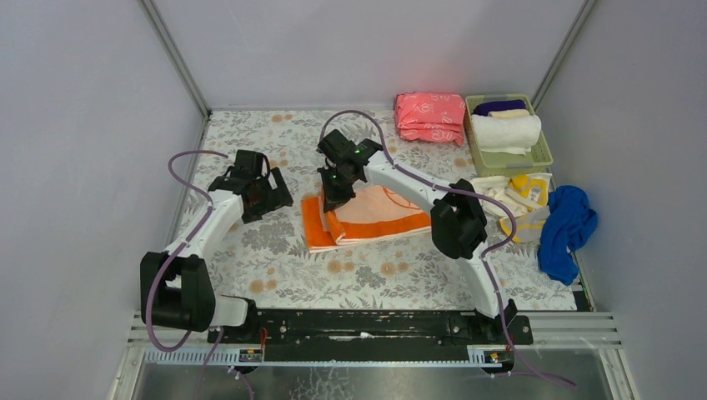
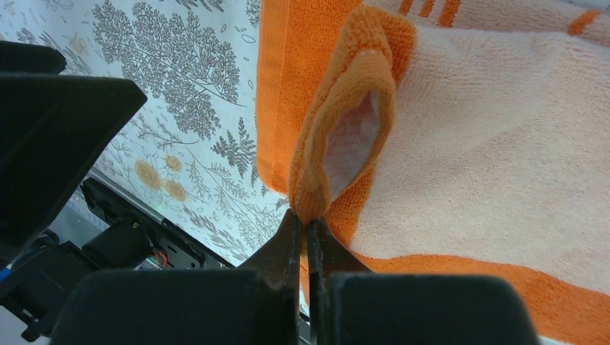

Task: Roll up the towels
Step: Fold the towel at the center of the board.

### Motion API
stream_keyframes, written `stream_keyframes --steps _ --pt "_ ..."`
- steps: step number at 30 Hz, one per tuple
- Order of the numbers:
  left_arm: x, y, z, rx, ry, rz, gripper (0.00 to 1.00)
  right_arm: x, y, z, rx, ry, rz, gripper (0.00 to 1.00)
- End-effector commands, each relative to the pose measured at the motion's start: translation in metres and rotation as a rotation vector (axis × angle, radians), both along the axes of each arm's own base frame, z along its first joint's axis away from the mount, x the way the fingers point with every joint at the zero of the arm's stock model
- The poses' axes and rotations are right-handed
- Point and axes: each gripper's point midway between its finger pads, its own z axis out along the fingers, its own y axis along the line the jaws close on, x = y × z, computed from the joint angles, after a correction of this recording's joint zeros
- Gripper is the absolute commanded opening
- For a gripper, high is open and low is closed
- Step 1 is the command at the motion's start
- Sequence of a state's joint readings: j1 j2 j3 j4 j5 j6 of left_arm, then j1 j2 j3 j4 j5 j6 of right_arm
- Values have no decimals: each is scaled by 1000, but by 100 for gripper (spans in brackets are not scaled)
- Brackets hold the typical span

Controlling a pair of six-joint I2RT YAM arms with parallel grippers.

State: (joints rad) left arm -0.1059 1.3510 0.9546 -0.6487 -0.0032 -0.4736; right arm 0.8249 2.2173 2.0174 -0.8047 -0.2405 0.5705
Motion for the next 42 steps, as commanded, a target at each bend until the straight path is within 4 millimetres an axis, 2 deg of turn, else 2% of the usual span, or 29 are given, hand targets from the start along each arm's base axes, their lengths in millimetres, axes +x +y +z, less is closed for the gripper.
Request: stream_keyframes --steps 1,8,13,16,24,30,36,38,42 --pt "8 -7 -2 -18 -31 -25 92 5 24 3 91 -7 -18 0" --pt "8 -9 -4 -21 -25 -32 91 6 34 -16 110 25 -31 1" --pt "8 -11 -6 -27 -17 -41 91 2 37 -37 104 73 -24 7" --pt "8 -11 -5 -26 -19 -41 90 0 41 -39 129 87 -27 6" --pt "7 -12 -7 -33 -10 -47 88 2 45 -24 165 70 -35 7" --pt "7 -15 -8 -38 -6 -56 86 1 41 3 189 35 -38 7" --pt "6 -18 -11 -49 3 -69 79 0 39 27 223 -1 -36 7" --pt "6 -19 -11 -51 3 -72 78 0 40 29 233 0 -32 8" --pt "6 -19 -11 -48 4 -71 78 -2 43 13 226 29 -28 9"
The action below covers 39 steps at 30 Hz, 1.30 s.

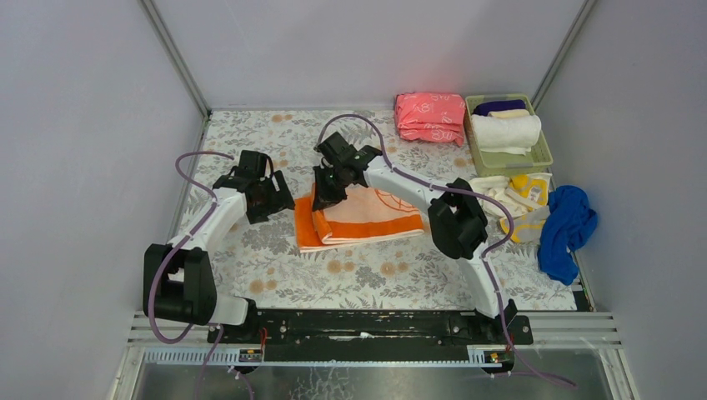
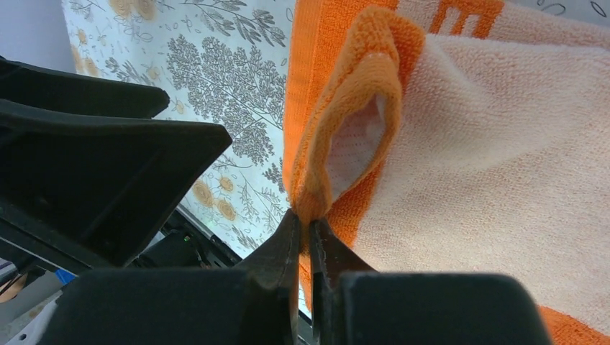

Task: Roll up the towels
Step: Fold the towel at the center of the board.

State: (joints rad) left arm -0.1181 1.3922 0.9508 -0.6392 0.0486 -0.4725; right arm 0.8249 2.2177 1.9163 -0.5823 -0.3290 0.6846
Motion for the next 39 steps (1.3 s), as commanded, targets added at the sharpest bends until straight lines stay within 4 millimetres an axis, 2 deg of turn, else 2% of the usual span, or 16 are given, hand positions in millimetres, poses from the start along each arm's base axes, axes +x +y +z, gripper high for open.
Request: stream_keyframes --steps 1,5,7,11,14,17,21,24,30,32,35,37,39 --pt "8 -6 0 -8 -38 -32 78 -6 14 15 75 -1 21 9" --pt "8 -7 -2 -9 -32 -34 77 -9 24 -1 115 38 30 11" --pt "7 -7 -2 -11 -29 -35 77 -10 29 -8 144 53 37 15" --pt "7 -6 -3 -6 -28 -33 77 -11 39 -13 196 72 49 33" --pt "8 -5 -2 0 -33 -30 77 -13 42 -2 233 56 74 44" --pt "7 -3 0 16 -35 -26 77 -14 36 25 261 -9 100 51" --pt "7 1 12 51 -54 -23 77 -5 -2 45 202 -125 61 53" --pt "5 -11 23 6 -77 -34 78 4 -43 49 179 -176 -1 54" --pt "-5 -42 9 -55 -25 -76 77 13 -122 40 101 -237 -111 56" --pt "-4 -49 5 -71 -19 -83 71 11 -144 34 70 -250 -132 57" --pt "-1 -55 -2 -81 -5 -83 58 5 -170 28 44 -269 -166 58" --pt "2 -58 -7 -83 8 -82 52 3 -183 25 37 -279 -185 59" --pt "6 -57 -14 -64 22 -74 50 0 -191 23 34 -289 -190 59"
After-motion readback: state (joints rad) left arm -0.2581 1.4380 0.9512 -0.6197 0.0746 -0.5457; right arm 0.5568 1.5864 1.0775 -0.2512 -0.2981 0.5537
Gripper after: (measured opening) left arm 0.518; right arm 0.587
